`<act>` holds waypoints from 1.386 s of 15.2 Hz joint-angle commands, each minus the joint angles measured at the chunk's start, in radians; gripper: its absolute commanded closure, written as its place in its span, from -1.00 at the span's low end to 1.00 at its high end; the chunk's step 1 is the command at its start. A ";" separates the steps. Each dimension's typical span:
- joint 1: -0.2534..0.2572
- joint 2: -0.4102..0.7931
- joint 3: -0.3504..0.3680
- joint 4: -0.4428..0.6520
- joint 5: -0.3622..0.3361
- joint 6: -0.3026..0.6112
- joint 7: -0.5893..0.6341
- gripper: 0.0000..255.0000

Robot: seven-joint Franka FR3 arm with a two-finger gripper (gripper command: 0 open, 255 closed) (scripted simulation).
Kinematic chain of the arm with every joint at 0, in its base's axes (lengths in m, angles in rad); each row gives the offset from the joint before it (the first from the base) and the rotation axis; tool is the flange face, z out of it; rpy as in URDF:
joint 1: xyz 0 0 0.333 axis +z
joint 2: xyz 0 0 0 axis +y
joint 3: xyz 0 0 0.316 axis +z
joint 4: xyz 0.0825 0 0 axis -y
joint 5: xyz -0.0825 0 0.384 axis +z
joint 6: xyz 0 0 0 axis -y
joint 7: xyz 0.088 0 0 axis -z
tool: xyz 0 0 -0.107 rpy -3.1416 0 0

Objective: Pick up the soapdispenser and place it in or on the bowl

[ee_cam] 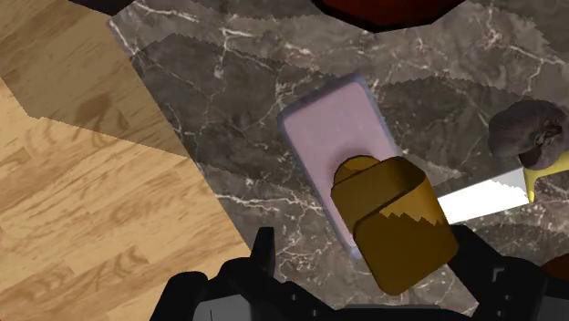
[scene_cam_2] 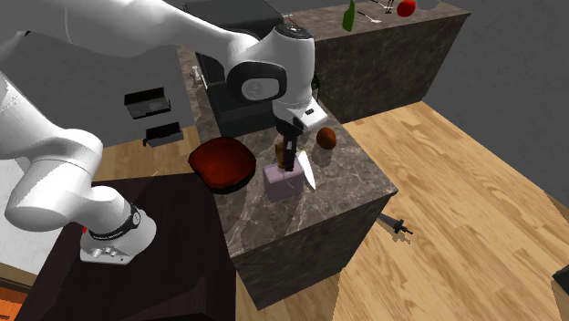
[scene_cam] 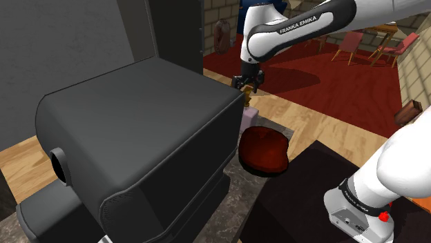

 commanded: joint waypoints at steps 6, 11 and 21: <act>0.012 0.172 0.009 0.076 -0.003 0.083 0.034 -1.00; 0.012 0.204 0.008 0.051 -0.008 0.139 0.037 -1.00; 0.012 0.204 0.008 0.052 -0.008 0.139 0.037 1.00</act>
